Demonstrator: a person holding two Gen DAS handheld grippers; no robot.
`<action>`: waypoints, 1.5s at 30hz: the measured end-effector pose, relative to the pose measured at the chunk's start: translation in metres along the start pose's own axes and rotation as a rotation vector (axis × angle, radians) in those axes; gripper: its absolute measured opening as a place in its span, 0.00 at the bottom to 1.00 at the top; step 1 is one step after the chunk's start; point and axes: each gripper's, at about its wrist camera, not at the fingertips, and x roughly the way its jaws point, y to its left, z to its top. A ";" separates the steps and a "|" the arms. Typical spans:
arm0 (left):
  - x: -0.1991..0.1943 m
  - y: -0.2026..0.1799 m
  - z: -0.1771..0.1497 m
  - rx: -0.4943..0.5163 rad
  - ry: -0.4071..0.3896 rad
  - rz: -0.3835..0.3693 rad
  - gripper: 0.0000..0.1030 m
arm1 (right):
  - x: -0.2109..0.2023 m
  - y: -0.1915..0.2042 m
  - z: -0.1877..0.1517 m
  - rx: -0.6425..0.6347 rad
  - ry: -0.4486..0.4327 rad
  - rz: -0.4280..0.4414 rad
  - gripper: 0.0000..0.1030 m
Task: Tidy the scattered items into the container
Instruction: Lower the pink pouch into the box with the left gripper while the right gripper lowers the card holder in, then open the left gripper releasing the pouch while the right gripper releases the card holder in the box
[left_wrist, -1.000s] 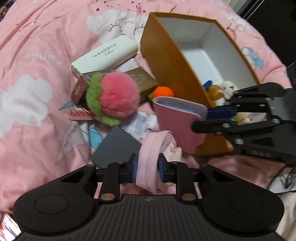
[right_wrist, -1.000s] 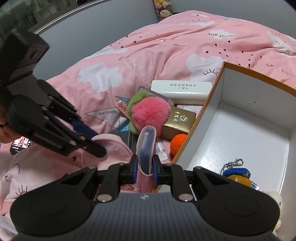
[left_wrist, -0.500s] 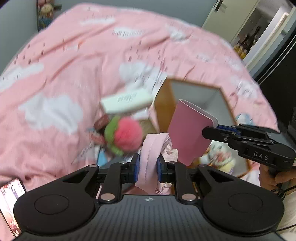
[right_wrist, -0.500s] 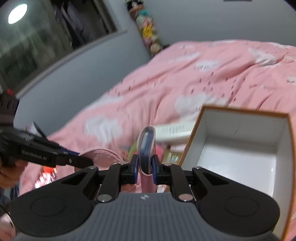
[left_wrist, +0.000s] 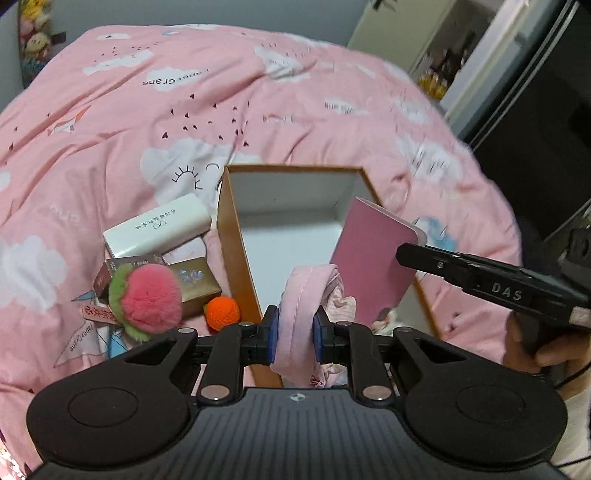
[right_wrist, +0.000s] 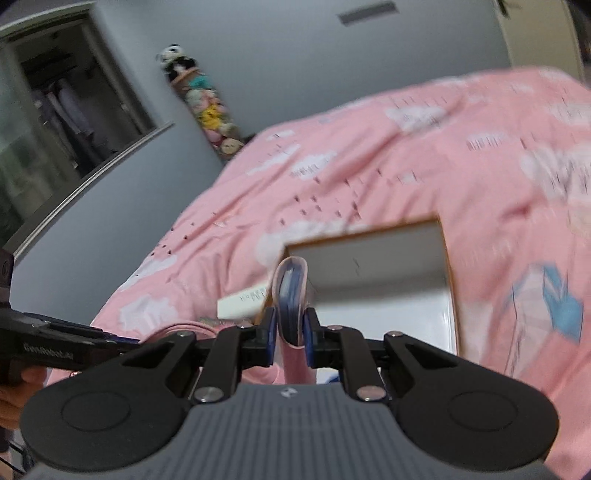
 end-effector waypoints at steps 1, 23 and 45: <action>0.005 -0.003 -0.001 0.010 0.007 0.025 0.20 | 0.001 -0.005 -0.004 0.023 0.011 0.005 0.16; 0.038 -0.031 -0.013 0.051 0.125 0.121 0.22 | -0.005 -0.005 -0.042 -0.041 0.214 0.130 0.17; 0.080 -0.002 -0.032 -0.094 0.231 -0.007 0.27 | 0.049 -0.008 -0.058 -0.192 0.471 0.130 0.22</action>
